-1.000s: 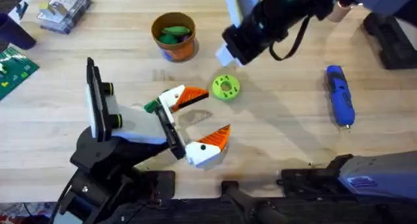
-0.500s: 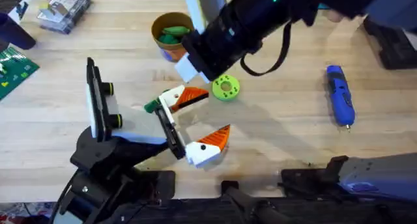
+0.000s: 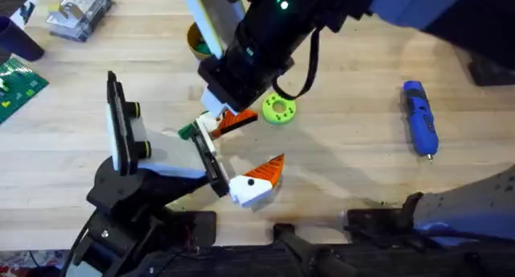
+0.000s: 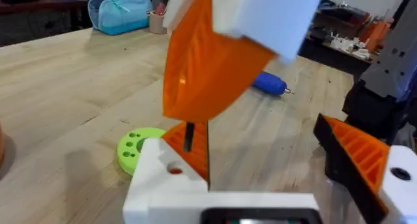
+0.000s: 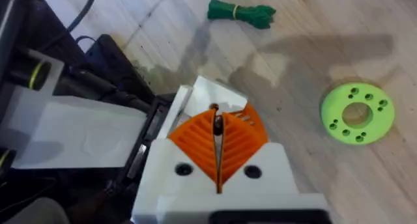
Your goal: Pick up the gripper from the table and insert it into the empty holder that is missing its gripper. Then pick up a screw, insert it into the mounting hole, and use the screwdriver to tighten it. Finally, clean up the table by picking up the vegetable and placing it into the bucket.
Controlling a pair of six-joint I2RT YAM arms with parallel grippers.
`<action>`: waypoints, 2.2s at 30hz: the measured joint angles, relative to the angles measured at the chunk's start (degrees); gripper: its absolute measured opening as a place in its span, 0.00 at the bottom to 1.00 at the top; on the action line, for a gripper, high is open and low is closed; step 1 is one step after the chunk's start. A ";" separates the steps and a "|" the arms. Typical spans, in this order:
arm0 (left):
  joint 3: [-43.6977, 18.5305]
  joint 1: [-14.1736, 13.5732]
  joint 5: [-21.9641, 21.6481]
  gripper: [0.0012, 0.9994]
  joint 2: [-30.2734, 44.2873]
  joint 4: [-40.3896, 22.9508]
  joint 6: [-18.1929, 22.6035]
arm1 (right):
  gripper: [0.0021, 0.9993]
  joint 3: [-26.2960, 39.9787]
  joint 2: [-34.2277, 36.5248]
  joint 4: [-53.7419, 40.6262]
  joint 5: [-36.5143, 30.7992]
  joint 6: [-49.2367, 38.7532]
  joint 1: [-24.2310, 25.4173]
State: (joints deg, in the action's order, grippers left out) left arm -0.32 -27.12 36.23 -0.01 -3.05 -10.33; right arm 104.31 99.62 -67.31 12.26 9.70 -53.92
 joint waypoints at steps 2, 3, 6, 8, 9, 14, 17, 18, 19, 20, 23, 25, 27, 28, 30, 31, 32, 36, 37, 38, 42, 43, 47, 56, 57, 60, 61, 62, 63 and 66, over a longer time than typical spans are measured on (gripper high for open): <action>0.00 0.00 0.00 0.99 0.00 0.00 0.00 | 0.00 0.11 0.02 0.40 -1.13 -1.24 -0.88; 0.00 0.01 0.00 0.99 0.00 0.00 0.00 | 0.00 0.11 0.03 0.41 -1.29 -1.43 -0.98; 0.00 0.00 -0.01 0.99 0.02 0.00 0.00 | 0.00 0.11 0.03 0.44 -1.54 -2.08 -1.11; 0.00 0.01 0.00 0.99 0.00 0.00 0.00 | 0.00 0.11 0.03 0.63 -1.71 -2.30 -1.15; 0.00 0.01 0.00 0.99 0.01 0.00 0.00 | 0.00 0.11 0.03 0.91 -1.74 -2.39 -1.18; 0.00 0.00 0.00 0.99 0.00 0.00 0.00 | 0.00 0.12 0.04 1.54 -1.89 -2.48 -1.19; 0.00 0.00 0.00 0.99 0.00 0.00 0.00 | 0.00 0.13 0.20 1.50 -1.91 -2.48 -1.19; 0.00 -0.01 0.00 0.99 0.00 0.00 0.00 | 0.00 0.13 0.31 1.50 -1.91 -2.48 -1.19; 0.00 0.00 0.00 0.99 0.01 0.00 0.00 | 0.00 0.13 0.45 1.50 -1.93 -2.48 -1.19; 0.00 0.01 0.00 0.99 0.02 0.00 0.00 | 0.00 0.13 0.60 1.50 -1.92 -2.48 -1.19; 0.00 0.01 0.00 0.99 0.00 -0.04 -0.17 | 0.00 0.14 1.26 1.57 -1.91 -2.48 -1.21; 0.00 0.00 0.00 0.99 0.00 -0.04 -0.57 | 0.00 0.29 1.60 1.76 -1.91 -2.48 -1.21; 0.00 0.01 0.00 0.99 0.01 -0.04 -0.68 | 0.00 0.44 1.76 1.78 -1.91 -2.48 -1.25; 0.00 0.00 0.00 0.99 0.01 -0.04 -0.68 | 0.00 0.44 1.76 1.78 -1.93 -2.48 -1.31; 0.00 0.00 0.00 0.99 0.01 -0.02 -0.63 | 0.00 0.46 1.76 1.55 -1.88 -2.50 -1.51; 0.00 -0.01 0.00 0.99 0.01 -0.01 -0.63 | 0.00 0.46 1.78 1.33 -1.74 -2.59 -1.55; 0.00 0.00 0.00 0.99 0.00 0.00 -0.63 | 0.00 0.46 1.85 1.16 -1.45 -2.75 -1.60; 0.00 -0.01 0.00 0.99 0.00 -0.02 -0.64 | 0.00 0.46 2.13 0.96 -0.58 -3.45 -1.69; 0.00 0.01 0.00 0.99 0.00 -0.02 -0.66 | 0.00 0.46 2.13 0.90 -0.59 -3.60 -1.70; 0.00 0.00 0.00 0.99 0.01 -0.02 -0.68 | 0.00 0.46 2.13 0.76 -0.61 -3.69 -1.71; 0.00 0.00 0.00 0.99 0.02 -0.02 -0.68 | 0.00 0.52 2.13 0.44 -0.64 -3.77 -1.71; 0.00 -0.01 0.00 0.99 0.02 -0.02 -0.68 | 0.00 0.52 2.13 0.43 -0.63 -3.80 -1.71; 0.00 -0.01 0.00 0.99 0.02 -0.02 -0.68 | 0.00 0.52 2.15 0.42 -0.64 -4.15 -1.73; 0.00 -0.01 0.08 0.99 0.01 -0.09 -1.43 | 0.00 1.07 3.49 0.99 -1.05 -5.14 -1.71; 0.00 -0.01 0.05 0.99 0.02 -0.04 -1.30 | 0.00 1.07 3.65 0.72 -1.22 -5.24 -1.72; 0.00 -0.01 0.04 0.99 0.02 -0.07 -1.29 | 0.00 1.07 4.65 0.48 -1.52 -5.26 -1.78; 0.00 -0.01 0.04 0.99 0.02 -0.07 -1.29 | 0.00 1.07 4.65 0.47 -1.55 -5.28 -1.79; 0.00 -0.01 0.04 0.99 0.02 -0.07 -1.31 | 0.00 1.07 4.65 0.48 -1.58 -5.28 -1.78; 0.00 -0.01 0.02 0.99 0.02 -0.07 -1.29 | 0.00 1.07 4.65 0.48 -1.58 -5.28 -1.80; 0.00 -0.01 0.04 0.99 0.01 -0.07 -1.29 | 0.00 1.07 4.65 0.47 -1.65 -5.28 -1.80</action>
State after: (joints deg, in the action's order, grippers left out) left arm -0.32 -27.14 36.27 -0.01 -3.11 -11.62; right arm 105.38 104.27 -66.84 10.61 4.43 -55.72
